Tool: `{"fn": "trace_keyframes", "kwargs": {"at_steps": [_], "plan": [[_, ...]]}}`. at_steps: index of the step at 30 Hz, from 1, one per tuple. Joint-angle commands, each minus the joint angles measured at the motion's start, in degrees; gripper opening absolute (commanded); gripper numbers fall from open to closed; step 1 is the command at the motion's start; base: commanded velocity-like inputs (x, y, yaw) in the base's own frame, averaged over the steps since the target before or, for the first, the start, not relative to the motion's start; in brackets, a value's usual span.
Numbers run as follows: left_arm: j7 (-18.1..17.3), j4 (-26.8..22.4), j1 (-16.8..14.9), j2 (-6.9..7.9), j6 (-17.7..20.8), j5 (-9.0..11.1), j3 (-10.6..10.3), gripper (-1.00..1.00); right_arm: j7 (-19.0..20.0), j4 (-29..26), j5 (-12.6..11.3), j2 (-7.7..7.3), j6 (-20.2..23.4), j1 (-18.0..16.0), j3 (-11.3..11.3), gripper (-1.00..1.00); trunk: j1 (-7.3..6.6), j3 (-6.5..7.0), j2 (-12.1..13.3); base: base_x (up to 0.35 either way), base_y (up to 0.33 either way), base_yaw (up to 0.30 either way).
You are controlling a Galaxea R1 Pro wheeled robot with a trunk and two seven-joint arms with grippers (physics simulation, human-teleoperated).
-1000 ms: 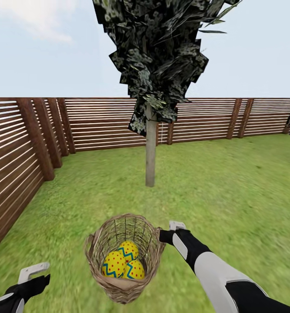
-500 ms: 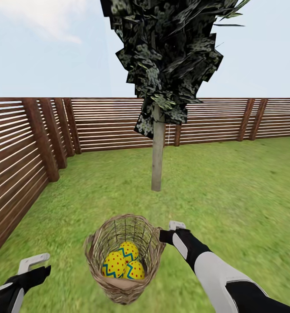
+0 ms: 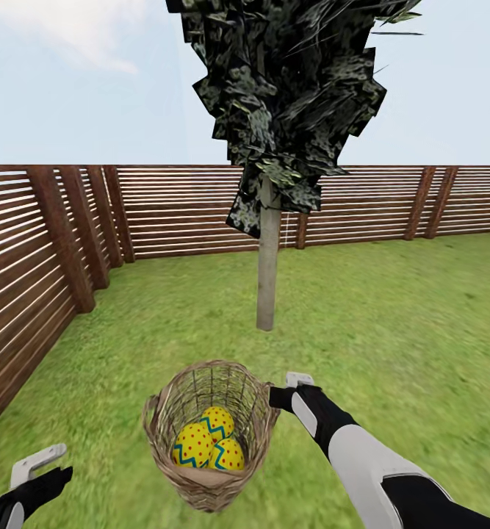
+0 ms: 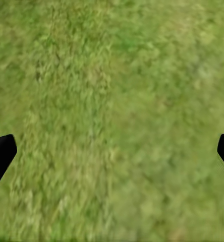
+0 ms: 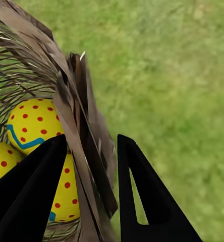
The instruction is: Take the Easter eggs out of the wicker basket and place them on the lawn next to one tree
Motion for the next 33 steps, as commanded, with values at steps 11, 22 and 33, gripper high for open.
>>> {"fn": "trace_keyframes", "kwargs": {"at_steps": [11,22,33], "plan": [[0.16,0.51,-0.02,-1.21,-1.07,0.57,-0.02,1.0,-0.08,-0.06,-0.97,0.02,0.16,-0.03,-0.18,-1.0,0.04,-0.07,-0.04,0.339,0.0,0.084],[-0.14,0.62,-0.02,-1.67,-2.17,0.53,-0.03,1.0,-0.07,-0.06,-0.97,0.02,0.16,-0.03,-0.18,-1.0,0.04,-0.07,-0.04,0.339,0.0,0.073],[-0.42,1.22,0.07,-1.68,-2.28,0.62,-0.03,1.0,-0.04,-0.04,-0.97,0.02,0.14,-0.03,-0.18,-1.0,0.04,-0.07,-0.04,0.339,0.021,0.003]]}}
